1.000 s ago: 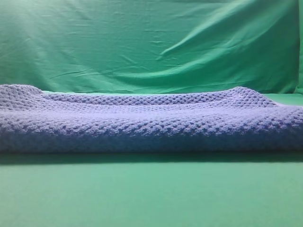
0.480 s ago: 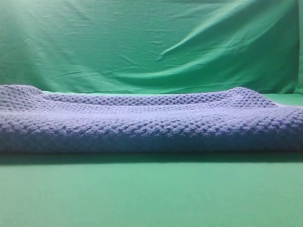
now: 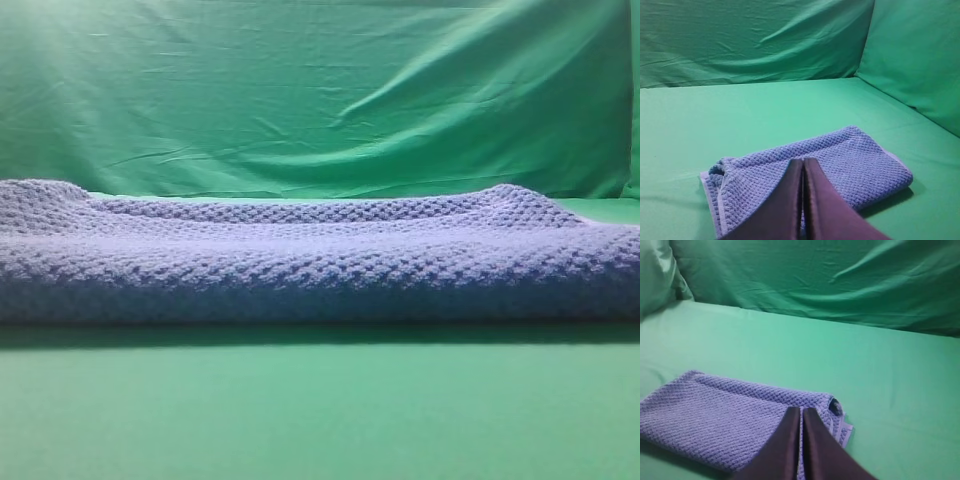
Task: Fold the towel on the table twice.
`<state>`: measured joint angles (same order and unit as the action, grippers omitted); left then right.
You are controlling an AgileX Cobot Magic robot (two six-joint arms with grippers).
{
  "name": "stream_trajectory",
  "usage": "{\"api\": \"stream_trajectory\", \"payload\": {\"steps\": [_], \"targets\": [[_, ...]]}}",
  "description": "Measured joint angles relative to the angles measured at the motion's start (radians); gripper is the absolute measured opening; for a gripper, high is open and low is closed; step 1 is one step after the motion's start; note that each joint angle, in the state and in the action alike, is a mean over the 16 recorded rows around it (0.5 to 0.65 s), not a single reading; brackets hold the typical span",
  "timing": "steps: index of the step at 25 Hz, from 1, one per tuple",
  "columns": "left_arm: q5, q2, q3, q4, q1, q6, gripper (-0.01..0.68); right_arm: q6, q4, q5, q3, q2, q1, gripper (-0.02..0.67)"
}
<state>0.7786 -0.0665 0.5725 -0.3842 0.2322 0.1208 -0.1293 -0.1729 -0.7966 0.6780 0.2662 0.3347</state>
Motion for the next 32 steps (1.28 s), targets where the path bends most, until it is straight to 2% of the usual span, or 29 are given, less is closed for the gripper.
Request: {"api": "stream_trajectory", "payload": {"steps": [8,17,22,32], "targets": [[-0.001,0.078,-0.056,-0.016,-0.001,-0.007,0.000,-0.026,-0.047,0.001,-0.092,-0.205,0.000,0.000],[-0.077,0.082,-0.103,0.010,-0.002,-0.011,0.000,-0.029,-0.069,0.023,-0.169,-0.284,0.000,0.000],[-0.217,0.082,-0.190,0.053,-0.002,-0.011,0.000,-0.029,-0.070,0.152,-0.270,-0.286,0.000,0.000],[-0.577,0.082,-0.438,0.126,-0.002,-0.011,0.000,-0.029,-0.066,0.541,-0.549,-0.286,0.000,0.000]]}}
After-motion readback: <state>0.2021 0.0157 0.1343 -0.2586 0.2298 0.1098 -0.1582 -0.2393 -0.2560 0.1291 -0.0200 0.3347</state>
